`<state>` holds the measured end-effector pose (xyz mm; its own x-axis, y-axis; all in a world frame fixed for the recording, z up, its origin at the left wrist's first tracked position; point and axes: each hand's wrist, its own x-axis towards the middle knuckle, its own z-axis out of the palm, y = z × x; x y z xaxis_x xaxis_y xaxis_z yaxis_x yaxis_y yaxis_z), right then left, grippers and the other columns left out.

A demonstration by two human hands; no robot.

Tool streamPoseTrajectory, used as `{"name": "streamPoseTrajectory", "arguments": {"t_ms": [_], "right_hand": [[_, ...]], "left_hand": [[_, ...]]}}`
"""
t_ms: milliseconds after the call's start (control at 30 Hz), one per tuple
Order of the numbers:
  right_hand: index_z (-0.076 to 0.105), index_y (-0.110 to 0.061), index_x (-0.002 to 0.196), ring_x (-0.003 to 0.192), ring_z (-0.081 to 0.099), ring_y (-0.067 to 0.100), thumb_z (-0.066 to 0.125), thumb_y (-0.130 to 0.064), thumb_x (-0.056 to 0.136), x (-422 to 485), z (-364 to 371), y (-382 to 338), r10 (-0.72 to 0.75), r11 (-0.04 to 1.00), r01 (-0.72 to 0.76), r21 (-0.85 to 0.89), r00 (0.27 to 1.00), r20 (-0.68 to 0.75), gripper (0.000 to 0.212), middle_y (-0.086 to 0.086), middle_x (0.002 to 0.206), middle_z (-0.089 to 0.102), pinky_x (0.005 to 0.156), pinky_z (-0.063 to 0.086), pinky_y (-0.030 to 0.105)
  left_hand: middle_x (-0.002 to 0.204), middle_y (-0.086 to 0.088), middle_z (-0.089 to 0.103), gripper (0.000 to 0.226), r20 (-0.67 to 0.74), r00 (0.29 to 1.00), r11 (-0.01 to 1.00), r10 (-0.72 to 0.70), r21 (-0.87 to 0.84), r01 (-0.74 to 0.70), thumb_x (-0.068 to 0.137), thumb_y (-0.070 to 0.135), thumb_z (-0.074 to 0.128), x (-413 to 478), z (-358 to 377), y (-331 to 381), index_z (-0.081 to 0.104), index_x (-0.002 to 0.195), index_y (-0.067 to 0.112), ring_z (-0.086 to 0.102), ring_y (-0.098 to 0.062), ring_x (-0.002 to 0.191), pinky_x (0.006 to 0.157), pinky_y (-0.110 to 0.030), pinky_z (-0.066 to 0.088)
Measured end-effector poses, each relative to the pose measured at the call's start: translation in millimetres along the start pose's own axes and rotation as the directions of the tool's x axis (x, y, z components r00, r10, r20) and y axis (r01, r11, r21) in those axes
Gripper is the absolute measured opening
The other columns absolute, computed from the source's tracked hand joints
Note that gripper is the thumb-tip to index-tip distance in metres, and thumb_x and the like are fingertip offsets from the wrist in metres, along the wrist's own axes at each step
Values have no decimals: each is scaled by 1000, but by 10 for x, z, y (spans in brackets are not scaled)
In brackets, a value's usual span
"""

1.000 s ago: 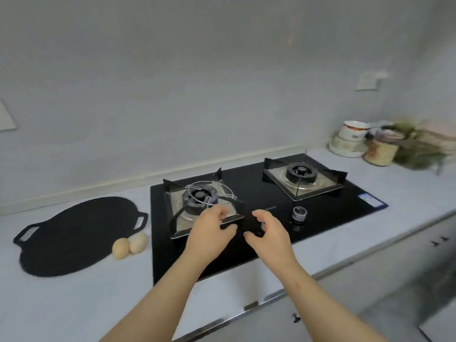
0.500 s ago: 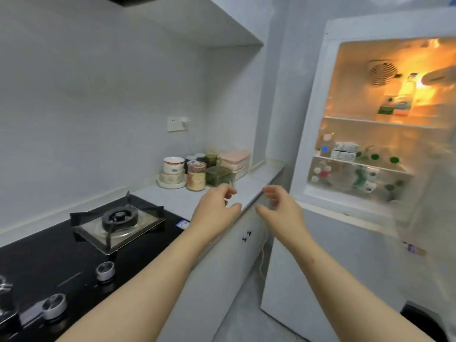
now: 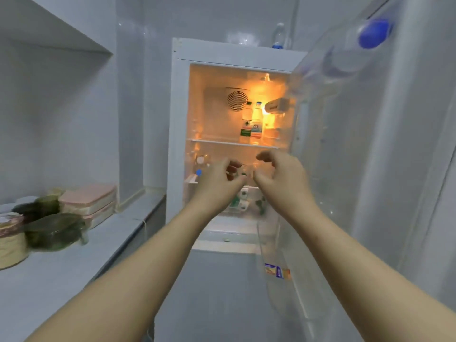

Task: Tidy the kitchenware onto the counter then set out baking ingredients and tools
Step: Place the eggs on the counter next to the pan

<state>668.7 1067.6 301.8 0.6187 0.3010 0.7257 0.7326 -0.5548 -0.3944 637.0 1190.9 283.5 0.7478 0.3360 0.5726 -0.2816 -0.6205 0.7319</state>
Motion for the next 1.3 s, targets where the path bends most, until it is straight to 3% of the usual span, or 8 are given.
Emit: {"name": "streamPoseTrajectory", "arguments": {"t_ms": [167,300,467,667,767,1000,1133,1300], "right_hand": [[58,-17,119,117,48,23,53,-21,86,365,-36,258,108,983,-113,-144,993,-43,34,4,124,58,98,41,38],[59,-17,112,109,53,28,52,-20,86,755,31,306,241,936,-228,-268,970,17,26,6,118,59,93,46,40],[58,-16,108,92,50,22,47,-16,90,1334,187,466,356,842,-301,-448,934,43,21,4,107,59,77,43,30],[53,-3,123,117,51,29,43,-7,93,1655,413,868,634,615,-437,-656,769,82,32,14,128,54,93,42,33],[52,-3,123,116,51,28,44,-8,94,1720,558,998,704,560,-478,-677,706,84,30,14,127,54,93,42,32],[46,-5,131,120,49,28,43,-17,97,1716,772,1155,742,573,-512,-639,656,140,37,14,132,51,96,39,31],[44,-7,136,125,46,29,42,-28,98,1695,785,1151,756,593,-544,-594,630,177,43,14,137,49,100,35,33],[31,-8,145,135,35,30,33,-33,100,1740,727,1153,815,540,-546,-641,529,236,51,14,148,35,102,33,35]], "left_hand": [[98,4,56,16,75,991,989,111,-111,-102,89,19,59,693,400,-64,56,105,20,56,-10,85,64,-14,49],[102,2,61,20,173,970,981,171,-127,-150,89,24,58,1181,633,-245,59,108,19,57,-14,93,81,-34,50],[106,4,59,18,284,930,970,235,-125,-207,91,21,54,1750,841,-434,58,108,19,55,-14,98,83,-28,44],[101,3,58,24,410,863,955,295,-124,-268,92,12,48,2222,1105,-603,60,112,16,51,-12,91,78,-21,38],[109,2,57,31,513,801,949,309,-110,-295,89,7,48,2395,1291,-689,58,117,16,52,-13,98,81,-22,38],[142,-4,44,52,739,616,929,273,-37,-368,91,10,46,2593,1539,-783,37,142,18,42,-22,129,109,-32,33],[146,-6,41,50,841,506,904,193,47,-424,93,9,44,2664,1599,-701,37,142,17,39,-23,132,109,-33,31],[138,-7,47,46,913,398,824,92,155,-545,91,7,44,2727,1638,-517,45,136,15,42,-23,127,104,-32,33]]}}
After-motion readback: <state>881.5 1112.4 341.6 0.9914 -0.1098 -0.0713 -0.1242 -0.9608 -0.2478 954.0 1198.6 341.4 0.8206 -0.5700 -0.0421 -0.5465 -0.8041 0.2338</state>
